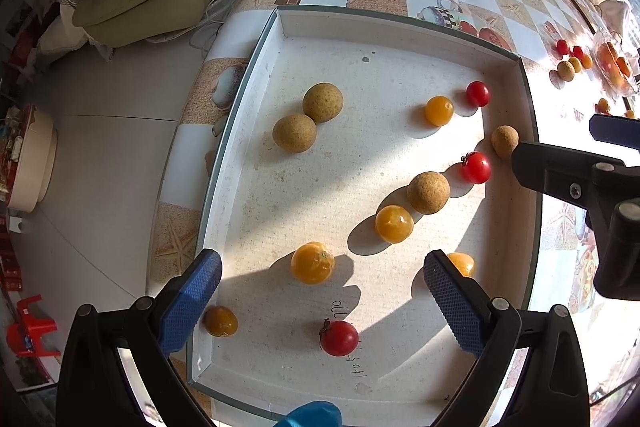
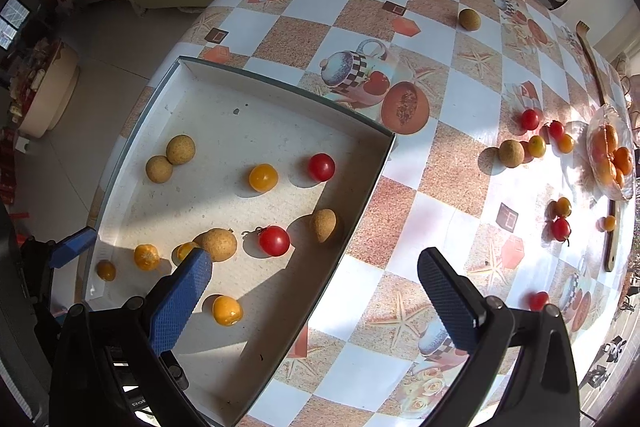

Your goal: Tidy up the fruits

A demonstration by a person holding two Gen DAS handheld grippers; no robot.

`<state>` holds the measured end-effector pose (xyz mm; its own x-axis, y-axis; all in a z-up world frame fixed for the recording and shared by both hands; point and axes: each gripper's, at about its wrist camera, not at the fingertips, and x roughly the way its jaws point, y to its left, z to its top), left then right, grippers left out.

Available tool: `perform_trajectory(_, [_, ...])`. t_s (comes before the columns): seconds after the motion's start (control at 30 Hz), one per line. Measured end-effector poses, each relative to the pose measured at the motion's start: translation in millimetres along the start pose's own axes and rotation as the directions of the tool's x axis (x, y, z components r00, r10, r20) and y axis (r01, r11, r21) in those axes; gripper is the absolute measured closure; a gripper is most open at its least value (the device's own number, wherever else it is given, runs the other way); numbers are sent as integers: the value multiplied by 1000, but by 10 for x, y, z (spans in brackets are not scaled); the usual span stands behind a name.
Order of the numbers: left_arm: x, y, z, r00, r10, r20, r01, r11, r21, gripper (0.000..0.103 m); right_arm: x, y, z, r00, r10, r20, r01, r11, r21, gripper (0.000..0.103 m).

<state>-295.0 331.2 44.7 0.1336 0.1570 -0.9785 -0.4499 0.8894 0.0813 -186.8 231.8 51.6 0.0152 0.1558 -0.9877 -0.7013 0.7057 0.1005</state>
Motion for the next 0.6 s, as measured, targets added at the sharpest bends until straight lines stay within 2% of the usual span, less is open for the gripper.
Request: perform_trajectory(0.6, [-94, -83, -119, 1000, -4, 9, 3, 999, 35, 2, 7, 49, -22, 1000, -15, -8, 15, 1000, -26, 0])
